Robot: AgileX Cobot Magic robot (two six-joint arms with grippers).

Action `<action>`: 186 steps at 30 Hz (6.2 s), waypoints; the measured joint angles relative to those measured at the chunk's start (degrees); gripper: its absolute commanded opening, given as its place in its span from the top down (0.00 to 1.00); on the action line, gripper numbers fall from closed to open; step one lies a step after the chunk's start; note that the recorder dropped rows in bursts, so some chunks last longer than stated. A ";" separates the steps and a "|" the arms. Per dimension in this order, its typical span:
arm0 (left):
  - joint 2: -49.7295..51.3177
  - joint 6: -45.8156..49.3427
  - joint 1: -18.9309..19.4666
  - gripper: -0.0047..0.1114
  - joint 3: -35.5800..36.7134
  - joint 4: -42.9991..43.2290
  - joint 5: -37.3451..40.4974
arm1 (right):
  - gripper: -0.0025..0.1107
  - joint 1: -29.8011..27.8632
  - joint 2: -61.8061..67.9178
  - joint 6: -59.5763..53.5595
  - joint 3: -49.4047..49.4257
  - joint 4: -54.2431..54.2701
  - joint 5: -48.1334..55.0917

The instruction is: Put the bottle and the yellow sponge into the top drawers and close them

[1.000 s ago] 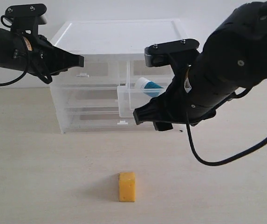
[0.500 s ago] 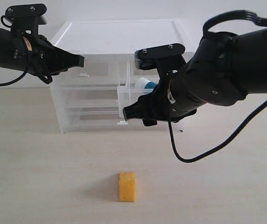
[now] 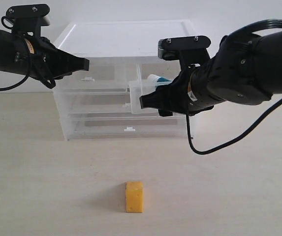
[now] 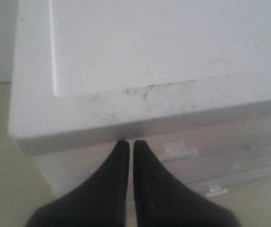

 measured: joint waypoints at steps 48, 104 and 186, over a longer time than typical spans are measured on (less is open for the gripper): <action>0.00 0.00 -0.10 0.93 0.00 0.00 -0.10 | 0.50 -2.98 11.83 5.20 -14.04 -7.41 -1.48; 0.00 0.00 -0.10 0.93 0.00 0.00 -0.10 | 0.98 -8.09 5.47 -13.46 -7.23 0.63 -6.88; -0.20 121.43 -19.87 0.93 34.32 -44.04 -72.07 | 0.98 -8.49 6.07 -13.46 -9.04 -2.54 -8.35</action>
